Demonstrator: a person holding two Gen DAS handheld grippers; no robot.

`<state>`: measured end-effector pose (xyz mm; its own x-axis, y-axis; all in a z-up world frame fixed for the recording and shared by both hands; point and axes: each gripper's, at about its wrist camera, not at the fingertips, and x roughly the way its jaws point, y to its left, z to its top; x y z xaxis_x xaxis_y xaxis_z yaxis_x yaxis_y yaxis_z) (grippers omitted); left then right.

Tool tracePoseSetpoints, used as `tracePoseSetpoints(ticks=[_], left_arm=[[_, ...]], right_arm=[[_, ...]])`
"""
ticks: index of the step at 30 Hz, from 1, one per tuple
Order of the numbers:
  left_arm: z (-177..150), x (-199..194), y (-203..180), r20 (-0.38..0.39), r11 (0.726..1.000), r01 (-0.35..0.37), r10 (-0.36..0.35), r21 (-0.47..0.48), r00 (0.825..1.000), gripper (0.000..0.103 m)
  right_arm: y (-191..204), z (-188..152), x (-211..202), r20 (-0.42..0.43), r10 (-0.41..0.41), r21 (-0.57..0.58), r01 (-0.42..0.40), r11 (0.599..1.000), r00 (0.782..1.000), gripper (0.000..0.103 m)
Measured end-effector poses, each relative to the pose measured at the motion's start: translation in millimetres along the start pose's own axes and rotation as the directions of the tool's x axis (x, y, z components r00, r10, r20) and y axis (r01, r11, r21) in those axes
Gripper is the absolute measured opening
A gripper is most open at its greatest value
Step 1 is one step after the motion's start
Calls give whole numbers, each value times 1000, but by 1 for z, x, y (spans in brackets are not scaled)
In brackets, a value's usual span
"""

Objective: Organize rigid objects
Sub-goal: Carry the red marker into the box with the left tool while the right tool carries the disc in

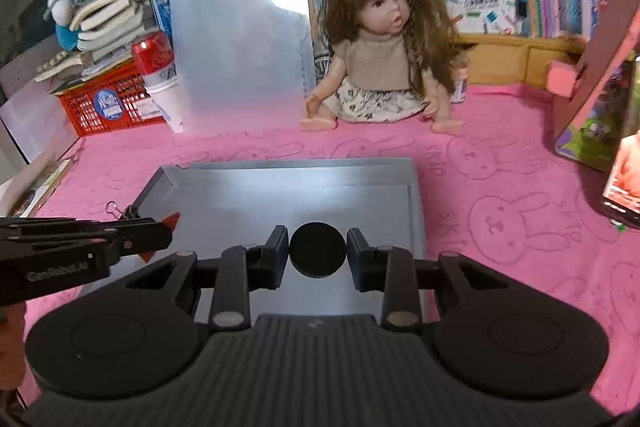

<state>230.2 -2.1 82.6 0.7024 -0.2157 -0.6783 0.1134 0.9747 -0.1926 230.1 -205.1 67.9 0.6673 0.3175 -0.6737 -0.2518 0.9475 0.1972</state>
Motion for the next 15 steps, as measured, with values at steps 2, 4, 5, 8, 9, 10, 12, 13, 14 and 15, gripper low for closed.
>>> tracePoseSetpoints(ticks=[2, 4, 5, 8, 9, 10, 12, 13, 14, 15], left_arm=[[5, 14, 3, -10, 1000, -18, 18, -3, 1000, 10], [6, 26, 5, -21, 999, -35, 35, 2, 999, 10], [6, 31, 7, -28, 999, -43, 43, 2, 999, 10], [4, 45, 12, -55, 998, -58, 57, -9, 997, 10], [3, 49, 13, -61, 998, -61, 61, -10, 996, 10], [2, 52, 14, -65, 998, -66, 65, -8, 996, 10], [0, 58, 16, -72, 997, -73, 73, 1, 995, 10], [-2, 60, 16, -75, 997, -75, 75, 3, 994, 10], [-3, 62, 17, -78, 997, -75, 75, 3, 994, 10], [-5, 63, 17, -81, 997, -75, 75, 3, 994, 10]], right_arm=[[1, 5, 13, -25, -13, -4, 13, 1000, 1000, 37], [3, 7, 25, -44, -35, -19, 35, 999, 998, 37], [5, 7, 32, -53, -47, -29, 45, 999, 998, 37], [8, 9, 48, -78, -64, -40, 61, 997, 995, 37], [9, 9, 52, -87, -65, -41, 61, 997, 994, 37], [9, 8, 56, -94, -65, -42, 62, 997, 993, 37], [11, 8, 62, -105, -68, -49, 63, 997, 992, 37], [13, 8, 65, -111, -69, -55, 63, 996, 991, 37], [13, 7, 67, -115, -69, -59, 62, 996, 991, 37], [14, 7, 69, -118, -68, -63, 61, 996, 991, 37]])
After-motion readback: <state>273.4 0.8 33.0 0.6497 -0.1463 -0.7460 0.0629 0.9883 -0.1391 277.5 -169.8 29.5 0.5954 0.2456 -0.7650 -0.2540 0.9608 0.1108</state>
